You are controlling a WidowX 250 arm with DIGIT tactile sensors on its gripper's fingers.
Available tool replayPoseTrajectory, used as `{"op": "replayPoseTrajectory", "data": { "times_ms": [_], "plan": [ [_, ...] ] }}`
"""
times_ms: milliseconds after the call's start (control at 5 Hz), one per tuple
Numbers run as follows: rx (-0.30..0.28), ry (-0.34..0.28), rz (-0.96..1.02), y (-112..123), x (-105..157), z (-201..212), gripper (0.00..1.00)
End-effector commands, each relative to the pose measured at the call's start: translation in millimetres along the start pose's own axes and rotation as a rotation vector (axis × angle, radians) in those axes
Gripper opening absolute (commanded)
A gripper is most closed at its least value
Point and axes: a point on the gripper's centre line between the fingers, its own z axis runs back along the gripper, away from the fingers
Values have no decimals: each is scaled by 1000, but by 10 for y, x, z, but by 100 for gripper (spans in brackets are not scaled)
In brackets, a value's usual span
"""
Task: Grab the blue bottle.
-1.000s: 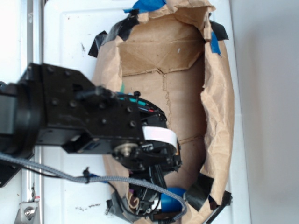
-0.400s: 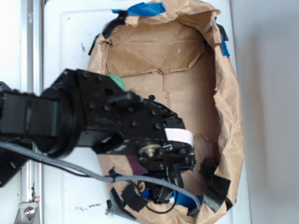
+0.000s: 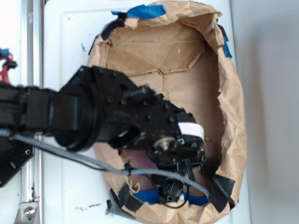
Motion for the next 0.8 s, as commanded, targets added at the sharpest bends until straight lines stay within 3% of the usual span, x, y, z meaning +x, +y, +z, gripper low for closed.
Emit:
{"op": "replayPoseTrajectory", "data": {
  "times_ms": [0,200,600],
  "plan": [
    [-136,-4,-88,-176,-36,280,100],
    [-176,-24,-101,-220,-32,397,100],
    [-141,18,-101,-293,9,171,100]
  ]
}}
